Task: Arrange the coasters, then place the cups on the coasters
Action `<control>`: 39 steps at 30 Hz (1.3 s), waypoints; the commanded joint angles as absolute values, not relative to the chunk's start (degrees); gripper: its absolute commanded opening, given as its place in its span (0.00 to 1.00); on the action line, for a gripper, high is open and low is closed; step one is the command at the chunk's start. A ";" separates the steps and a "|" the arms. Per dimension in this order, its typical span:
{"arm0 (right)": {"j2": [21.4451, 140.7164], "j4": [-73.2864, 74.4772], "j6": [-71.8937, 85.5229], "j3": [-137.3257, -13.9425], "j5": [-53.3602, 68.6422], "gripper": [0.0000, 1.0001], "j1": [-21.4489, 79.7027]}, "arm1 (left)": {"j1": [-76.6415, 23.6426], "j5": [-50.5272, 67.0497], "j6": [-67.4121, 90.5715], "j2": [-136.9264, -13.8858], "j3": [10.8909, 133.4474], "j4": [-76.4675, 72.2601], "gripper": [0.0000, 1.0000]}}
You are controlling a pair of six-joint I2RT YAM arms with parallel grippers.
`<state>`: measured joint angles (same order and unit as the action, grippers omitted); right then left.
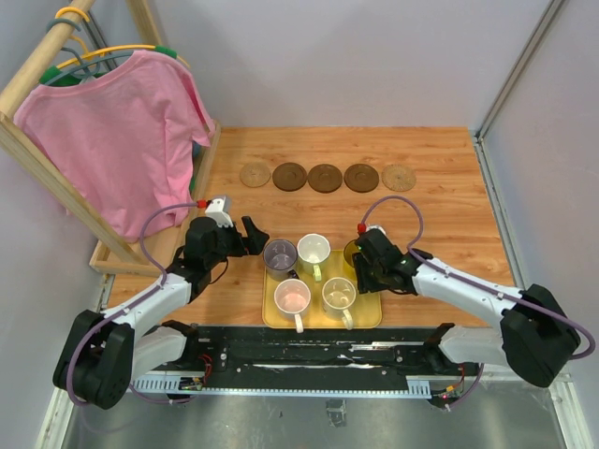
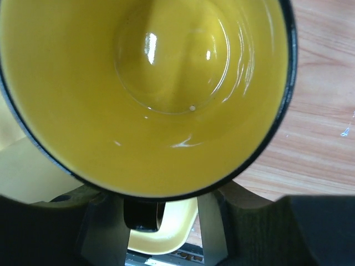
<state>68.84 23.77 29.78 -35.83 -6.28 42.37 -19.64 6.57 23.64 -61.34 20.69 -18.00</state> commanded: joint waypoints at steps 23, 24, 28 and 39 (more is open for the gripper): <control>69.62 23.46 32.66 -38.76 -13.86 0.41 46.36 | -19.81 6.69 23.80 -61.21 19.15 -20.92 1.00; 69.78 23.63 32.61 -38.87 -14.07 0.40 46.38 | -19.81 6.68 23.76 -61.23 19.11 -20.96 1.00; 70.67 24.15 32.92 -39.11 -15.01 0.37 46.32 | -19.90 6.66 23.85 -61.22 19.06 -21.00 1.00; 71.41 23.64 32.60 -39.53 -14.63 0.18 46.36 | -19.86 6.56 23.90 -61.27 18.81 -20.92 1.00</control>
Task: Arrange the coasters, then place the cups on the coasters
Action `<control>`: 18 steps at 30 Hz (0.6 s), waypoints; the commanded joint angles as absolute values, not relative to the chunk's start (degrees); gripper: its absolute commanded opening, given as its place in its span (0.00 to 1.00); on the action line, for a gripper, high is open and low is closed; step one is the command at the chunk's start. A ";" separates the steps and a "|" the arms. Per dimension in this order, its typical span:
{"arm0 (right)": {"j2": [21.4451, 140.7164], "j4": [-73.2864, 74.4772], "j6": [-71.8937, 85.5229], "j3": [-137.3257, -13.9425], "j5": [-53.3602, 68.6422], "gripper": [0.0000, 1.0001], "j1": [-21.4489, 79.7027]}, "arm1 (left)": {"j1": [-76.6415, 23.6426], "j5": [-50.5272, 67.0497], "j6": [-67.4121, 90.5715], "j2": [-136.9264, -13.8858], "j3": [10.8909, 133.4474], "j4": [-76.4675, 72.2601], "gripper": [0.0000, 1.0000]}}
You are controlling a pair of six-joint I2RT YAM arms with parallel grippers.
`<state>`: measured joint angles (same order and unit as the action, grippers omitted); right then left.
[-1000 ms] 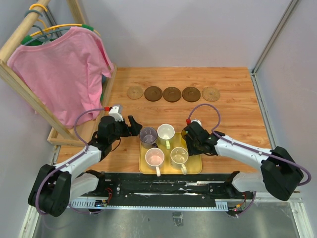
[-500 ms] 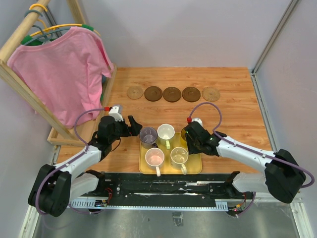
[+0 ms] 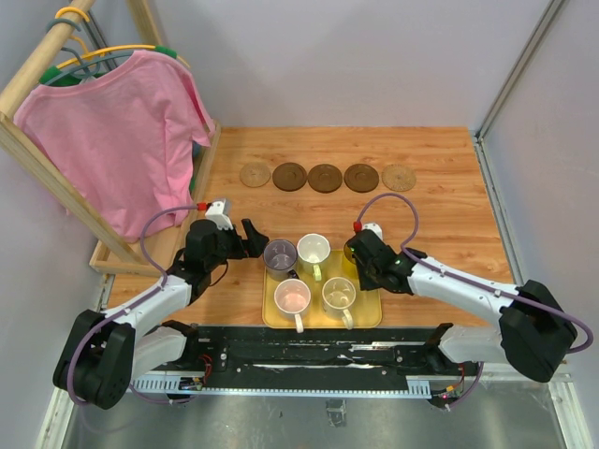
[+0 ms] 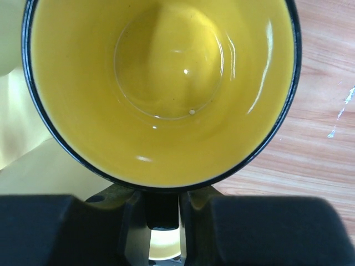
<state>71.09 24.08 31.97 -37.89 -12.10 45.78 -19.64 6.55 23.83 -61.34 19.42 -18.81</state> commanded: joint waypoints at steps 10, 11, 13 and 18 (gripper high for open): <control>72.28 23.78 30.11 -40.96 -14.22 0.01 46.49 | -19.86 6.65 23.87 -61.06 19.01 -20.76 1.00; 72.03 23.62 29.76 -41.05 -14.24 0.01 46.63 | -19.86 6.59 23.82 -60.96 18.98 -20.68 1.00; 71.36 22.99 28.81 -41.16 -14.36 0.01 46.76 | -19.85 6.50 23.86 -60.74 19.01 -20.65 1.00; 68.09 21.70 27.53 -41.39 -15.45 0.01 47.10 | -19.86 6.19 23.63 -60.30 19.27 -20.31 1.00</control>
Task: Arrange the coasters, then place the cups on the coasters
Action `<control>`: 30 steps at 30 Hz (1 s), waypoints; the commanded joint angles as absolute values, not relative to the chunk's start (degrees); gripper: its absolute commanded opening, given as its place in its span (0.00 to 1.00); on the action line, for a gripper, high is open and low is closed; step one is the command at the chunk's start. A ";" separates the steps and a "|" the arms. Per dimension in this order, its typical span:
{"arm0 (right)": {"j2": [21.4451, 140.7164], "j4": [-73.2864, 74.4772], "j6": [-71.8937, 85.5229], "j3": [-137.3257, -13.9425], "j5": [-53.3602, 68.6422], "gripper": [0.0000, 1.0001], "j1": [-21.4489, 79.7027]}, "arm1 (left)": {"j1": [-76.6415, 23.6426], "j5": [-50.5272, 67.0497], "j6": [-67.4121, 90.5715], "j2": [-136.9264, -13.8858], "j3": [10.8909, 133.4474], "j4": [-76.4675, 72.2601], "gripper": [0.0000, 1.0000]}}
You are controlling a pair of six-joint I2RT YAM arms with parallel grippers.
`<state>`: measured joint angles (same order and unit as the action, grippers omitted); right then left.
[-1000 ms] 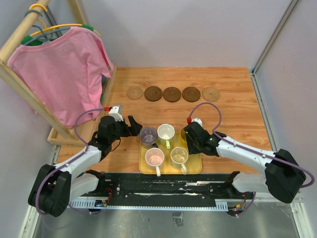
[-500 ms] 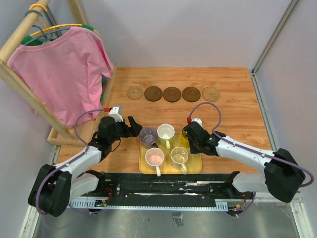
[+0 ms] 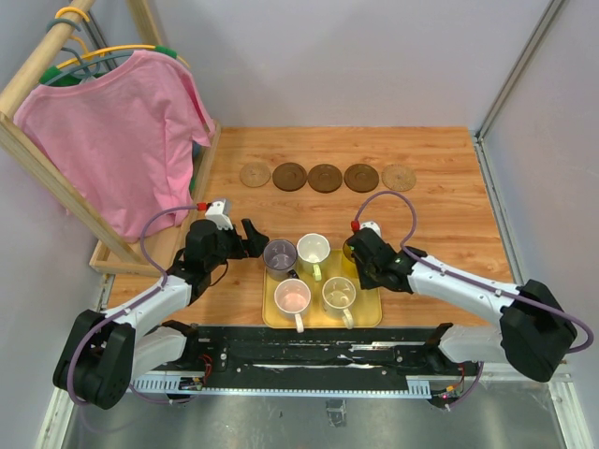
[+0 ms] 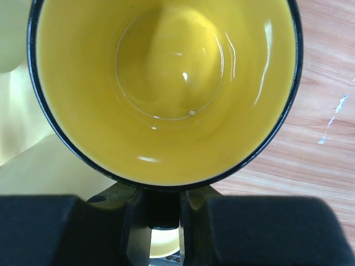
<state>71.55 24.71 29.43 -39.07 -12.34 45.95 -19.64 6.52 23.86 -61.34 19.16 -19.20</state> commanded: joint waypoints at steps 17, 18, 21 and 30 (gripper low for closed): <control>62.08 17.29 15.26 -46.74 -24.80 0.01 38.92 | -19.84 5.31 23.71 -61.48 21.26 -19.69 1.00; 62.63 16.39 13.96 -47.52 -24.08 0.01 36.93 | -19.78 5.12 23.66 -61.76 21.82 -19.69 1.00; 65.21 13.57 10.76 -50.30 -21.34 0.01 30.46 | -19.81 4.84 23.68 -63.55 23.92 -19.69 1.00; 79.56 7.50 7.16 -61.43 -11.63 0.01 15.73 | -19.75 1.67 23.73 -70.91 31.63 -20.09 1.00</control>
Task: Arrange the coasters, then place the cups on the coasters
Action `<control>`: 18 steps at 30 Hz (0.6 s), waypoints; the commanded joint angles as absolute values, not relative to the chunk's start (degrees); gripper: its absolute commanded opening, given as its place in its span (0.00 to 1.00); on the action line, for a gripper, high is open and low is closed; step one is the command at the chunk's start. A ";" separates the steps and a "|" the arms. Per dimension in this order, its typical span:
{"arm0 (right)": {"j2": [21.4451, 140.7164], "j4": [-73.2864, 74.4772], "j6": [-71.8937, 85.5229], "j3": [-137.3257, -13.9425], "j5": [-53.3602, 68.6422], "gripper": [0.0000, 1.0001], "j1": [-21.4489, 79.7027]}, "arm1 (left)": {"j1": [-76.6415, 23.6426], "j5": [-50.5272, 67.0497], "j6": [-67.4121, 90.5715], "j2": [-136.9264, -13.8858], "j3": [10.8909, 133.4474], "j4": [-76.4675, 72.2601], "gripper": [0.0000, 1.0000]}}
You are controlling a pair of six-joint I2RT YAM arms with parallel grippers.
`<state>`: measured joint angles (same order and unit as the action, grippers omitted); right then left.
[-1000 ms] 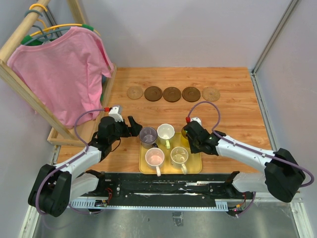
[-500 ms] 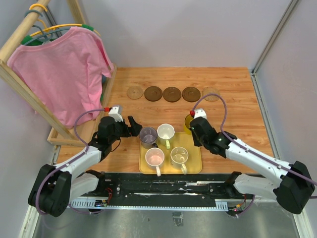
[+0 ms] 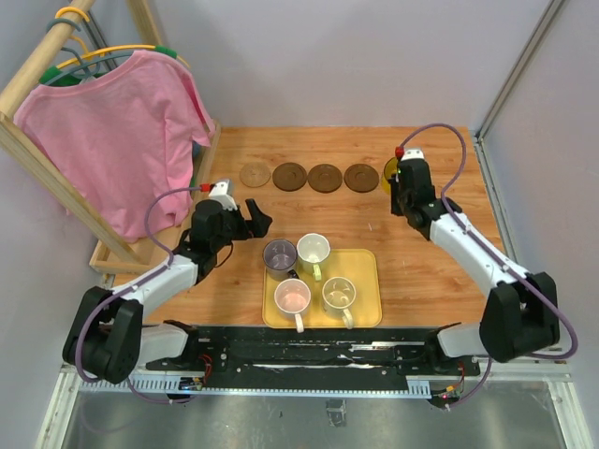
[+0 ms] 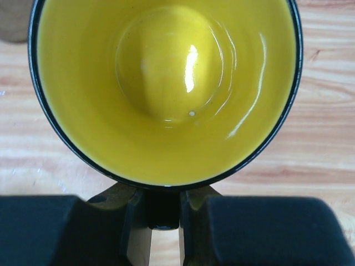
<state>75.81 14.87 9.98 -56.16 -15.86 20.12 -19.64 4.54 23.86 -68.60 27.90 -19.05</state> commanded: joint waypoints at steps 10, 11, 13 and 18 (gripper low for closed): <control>97.12 5.50 6.87 -75.17 -3.74 0.01 6.20 | -17.05 0.18 23.30 -79.83 40.07 -20.42 1.00; 99.12 5.53 6.79 -76.52 -3.33 0.01 5.71 | -16.91 0.23 23.25 -80.41 40.57 -20.32 1.00; 101.96 5.48 6.53 -79.18 -2.45 0.01 4.73 | -16.71 0.14 23.20 -81.33 41.24 -20.18 1.00; 108.04 5.96 6.41 -84.16 0.86 0.01 2.48 | -16.61 0.16 23.30 -83.03 42.08 -19.62 1.00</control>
<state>105.80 9.96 7.42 -78.96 -2.70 4.54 -16.84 0.84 23.81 -81.93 40.29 -19.20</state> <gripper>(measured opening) 0.195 0.994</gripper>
